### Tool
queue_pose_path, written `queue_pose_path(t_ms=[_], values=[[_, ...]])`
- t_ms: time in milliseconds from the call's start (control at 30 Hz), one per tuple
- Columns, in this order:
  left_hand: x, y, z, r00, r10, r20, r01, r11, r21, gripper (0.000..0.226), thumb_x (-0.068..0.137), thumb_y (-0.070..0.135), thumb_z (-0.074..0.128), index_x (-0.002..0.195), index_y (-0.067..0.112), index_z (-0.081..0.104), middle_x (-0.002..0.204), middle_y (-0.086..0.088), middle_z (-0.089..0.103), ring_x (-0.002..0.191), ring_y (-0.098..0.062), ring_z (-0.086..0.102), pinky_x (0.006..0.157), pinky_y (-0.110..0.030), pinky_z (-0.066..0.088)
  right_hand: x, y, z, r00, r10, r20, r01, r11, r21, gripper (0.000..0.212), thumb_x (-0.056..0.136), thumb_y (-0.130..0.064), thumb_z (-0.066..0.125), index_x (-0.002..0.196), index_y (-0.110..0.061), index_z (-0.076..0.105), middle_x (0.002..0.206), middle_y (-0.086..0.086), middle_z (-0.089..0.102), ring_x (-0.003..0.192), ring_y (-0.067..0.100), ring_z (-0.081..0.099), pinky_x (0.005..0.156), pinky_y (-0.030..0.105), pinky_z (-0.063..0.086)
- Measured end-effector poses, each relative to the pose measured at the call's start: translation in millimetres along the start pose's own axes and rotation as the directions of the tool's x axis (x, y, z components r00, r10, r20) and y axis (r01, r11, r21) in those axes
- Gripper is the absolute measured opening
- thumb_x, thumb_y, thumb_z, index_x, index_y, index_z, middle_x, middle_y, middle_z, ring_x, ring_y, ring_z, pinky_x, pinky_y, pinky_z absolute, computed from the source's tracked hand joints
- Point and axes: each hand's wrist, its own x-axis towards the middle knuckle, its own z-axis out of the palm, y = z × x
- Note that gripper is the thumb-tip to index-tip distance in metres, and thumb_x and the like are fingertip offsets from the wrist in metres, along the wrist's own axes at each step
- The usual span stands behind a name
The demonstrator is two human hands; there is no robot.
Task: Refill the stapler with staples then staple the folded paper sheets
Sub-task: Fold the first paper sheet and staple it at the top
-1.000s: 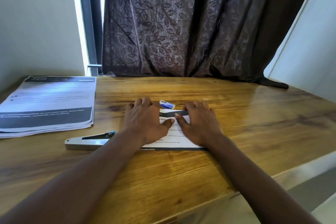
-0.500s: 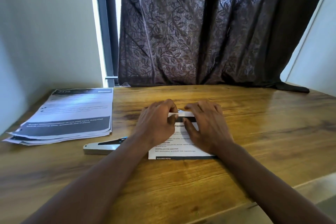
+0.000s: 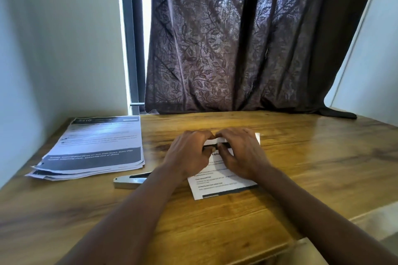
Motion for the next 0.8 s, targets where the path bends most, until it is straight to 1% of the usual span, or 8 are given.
queue_pose_path(t_ms=[100, 200, 300, 433, 533, 600, 733, 800], values=[[-1, -3, -7, 0.998, -0.031, -0.061, 0.032, 0.999, 0.015, 0.029, 0.091, 0.031, 0.07, 0.119, 0.028, 0.067, 0.103, 0.002, 0.076, 0.096, -0.023, 0.07, 0.079, -0.041, 0.056, 16, -15, 9, 0.999, 0.049, -0.018, -0.047, 0.992, 0.116, 0.026, 0.096, -0.04, 0.044, 0.108, -0.026, 0.062, 0.102, -0.01, 0.067, 0.1, 0.014, 0.06, 0.096, 0.045, 0.041], [-2, -6, -20, 0.992, -0.068, -0.11, 0.073, 0.996, 0.043, 0.038, 0.087, 0.026, 0.076, 0.122, 0.028, 0.059, 0.101, 0.0, 0.074, 0.097, -0.023, 0.065, 0.079, -0.036, 0.05, 19, -26, 23, 0.995, 0.06, -0.084, -0.044, 0.983, 0.179, 0.019, 0.098, -0.034, 0.052, 0.108, -0.023, 0.065, 0.102, -0.007, 0.068, 0.099, 0.015, 0.059, 0.093, 0.041, 0.039], [-9, -10, -35, 0.996, -0.076, -0.057, 0.08, 0.994, 0.074, 0.057, 0.082, 0.029, 0.082, 0.127, 0.034, 0.047, 0.105, 0.006, 0.073, 0.1, -0.02, 0.066, 0.089, -0.046, 0.054, 16, -32, 35, 0.996, 0.042, -0.079, -0.025, 0.979, 0.203, 0.013, 0.099, -0.028, 0.055, 0.103, -0.022, 0.066, 0.101, -0.006, 0.067, 0.098, 0.016, 0.058, 0.094, 0.041, 0.04], [-28, -13, -71, 0.993, -0.096, -0.065, 0.099, 0.994, 0.044, 0.046, 0.084, 0.031, 0.08, 0.125, 0.028, 0.059, 0.119, 0.009, 0.067, 0.106, -0.013, 0.061, 0.093, -0.042, 0.055, 14, -33, 40, 0.998, -0.035, -0.06, 0.043, 0.991, 0.123, 0.015, 0.099, -0.031, 0.053, 0.102, -0.024, 0.066, 0.099, -0.006, 0.065, 0.099, 0.017, 0.057, 0.097, 0.041, 0.039], [-51, -19, -100, 0.975, -0.153, 0.16, 0.143, 0.987, 0.072, 0.038, 0.087, 0.024, 0.077, 0.123, 0.031, 0.065, 0.121, 0.014, 0.067, 0.108, -0.002, 0.06, 0.093, -0.026, 0.051, 13, -35, 38, 0.997, -0.057, -0.051, 0.064, 0.989, 0.131, 0.011, 0.098, -0.028, 0.055, 0.101, -0.023, 0.065, 0.101, -0.006, 0.067, 0.1, 0.02, 0.06, 0.097, 0.042, 0.038], [-67, -23, -112, 0.933, -0.206, 0.294, 0.163, 0.973, 0.165, 0.042, 0.088, 0.024, 0.075, 0.127, 0.036, 0.064, 0.131, 0.018, 0.063, 0.117, 0.001, 0.055, 0.1, -0.024, 0.048, 12, -35, 37, 0.998, -0.062, -0.021, 0.065, 0.988, 0.137, 0.011, 0.097, -0.028, 0.055, 0.102, -0.023, 0.064, 0.103, -0.005, 0.068, 0.102, 0.02, 0.059, 0.098, 0.041, 0.035], [-89, -29, -117, 0.883, -0.317, 0.345, 0.199, 0.921, 0.335, 0.051, 0.092, 0.035, 0.072, 0.14, 0.035, 0.055, 0.142, 0.016, 0.055, 0.131, -0.007, 0.049, 0.111, -0.03, 0.041, 12, -35, 34, 0.997, -0.07, 0.019, 0.066, 0.984, 0.167, 0.011, 0.098, -0.029, 0.054, 0.1, -0.023, 0.063, 0.102, -0.006, 0.067, 0.102, 0.02, 0.059, 0.098, 0.04, 0.034], [-92, -33, -116, 0.873, -0.344, 0.345, 0.219, 0.909, 0.354, 0.049, 0.092, 0.035, 0.073, 0.138, 0.033, 0.057, 0.138, 0.012, 0.06, 0.125, -0.008, 0.054, 0.108, -0.032, 0.045, 12, -35, 33, 0.998, -0.063, 0.033, 0.056, 0.981, 0.185, 0.011, 0.099, -0.03, 0.053, 0.1, -0.024, 0.062, 0.103, -0.007, 0.068, 0.103, 0.019, 0.059, 0.1, 0.041, 0.035]])
